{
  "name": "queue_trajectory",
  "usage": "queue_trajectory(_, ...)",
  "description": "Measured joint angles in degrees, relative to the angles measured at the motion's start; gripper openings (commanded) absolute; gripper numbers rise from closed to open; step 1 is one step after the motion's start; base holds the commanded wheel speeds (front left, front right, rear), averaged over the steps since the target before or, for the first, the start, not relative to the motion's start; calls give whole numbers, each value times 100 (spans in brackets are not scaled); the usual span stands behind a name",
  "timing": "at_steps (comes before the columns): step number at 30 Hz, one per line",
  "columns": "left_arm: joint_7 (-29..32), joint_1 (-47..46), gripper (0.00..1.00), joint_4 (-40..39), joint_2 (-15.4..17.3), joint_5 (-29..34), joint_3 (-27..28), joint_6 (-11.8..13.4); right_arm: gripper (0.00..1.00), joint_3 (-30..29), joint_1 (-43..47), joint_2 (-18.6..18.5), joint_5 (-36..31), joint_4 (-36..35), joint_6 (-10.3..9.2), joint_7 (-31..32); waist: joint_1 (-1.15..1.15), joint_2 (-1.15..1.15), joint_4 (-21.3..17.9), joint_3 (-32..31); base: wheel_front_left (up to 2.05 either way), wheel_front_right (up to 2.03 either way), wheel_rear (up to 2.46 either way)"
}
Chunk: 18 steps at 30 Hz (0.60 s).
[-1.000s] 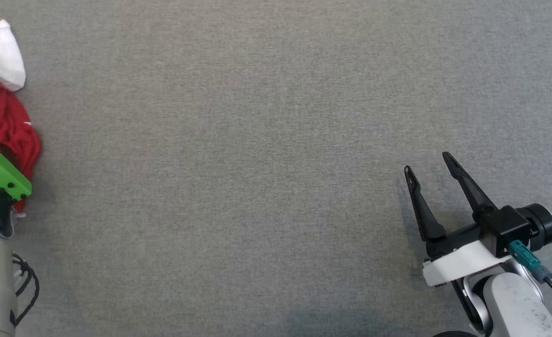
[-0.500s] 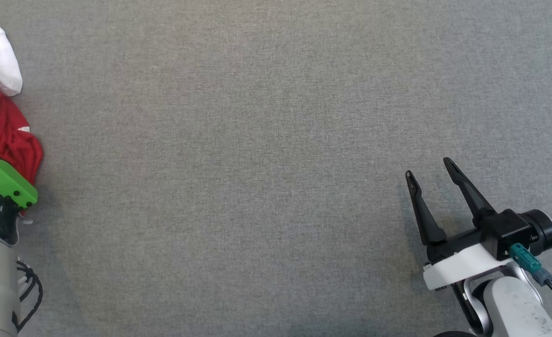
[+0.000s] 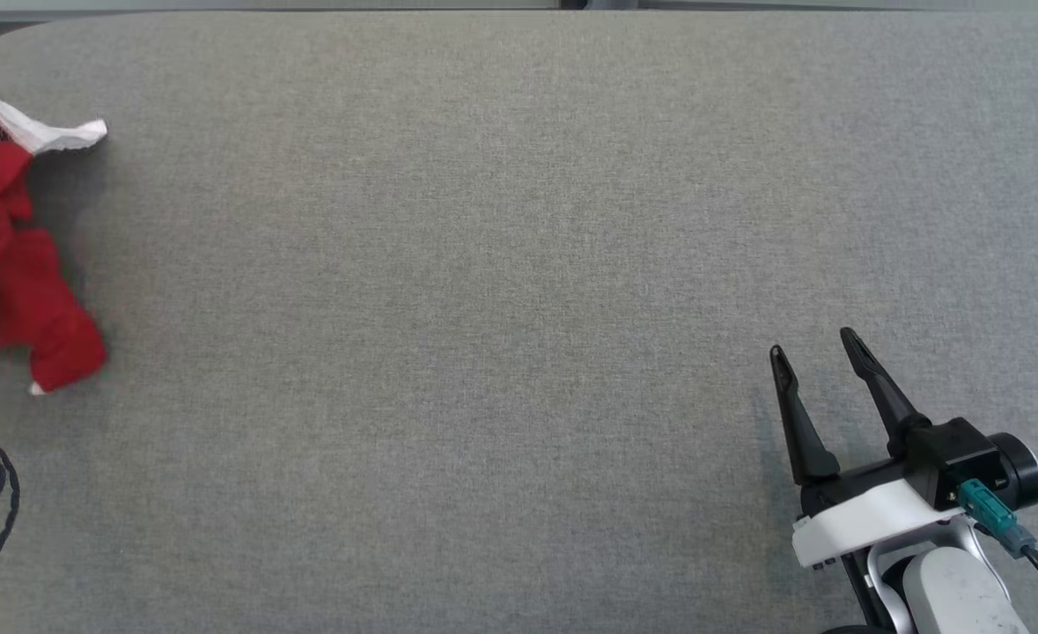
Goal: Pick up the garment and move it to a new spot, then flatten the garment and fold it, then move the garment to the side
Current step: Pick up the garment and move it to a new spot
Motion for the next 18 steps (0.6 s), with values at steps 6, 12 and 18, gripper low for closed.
queue_trajectory(6, 135, 254, 0, -1300, 47, -416, -12, -15, 100, -73, 136, 118, 10, 31, 0, 0, 0, 0, 131, -294, 0, 0, 0)
queue_trajectory(12, 595, 831, 0, -2917, -16, -797, 94, -11, 100, -101, 235, 196, 43, 37, 0, 0, 0, 0, 206, -522, 0, 0, 0)
queue_trajectory(18, 1144, 1479, 0, -4791, -360, -1088, 68, 261, 100, -134, 274, 240, 56, 35, 0, 0, 0, 0, 150, -575, 0, 0, 0)
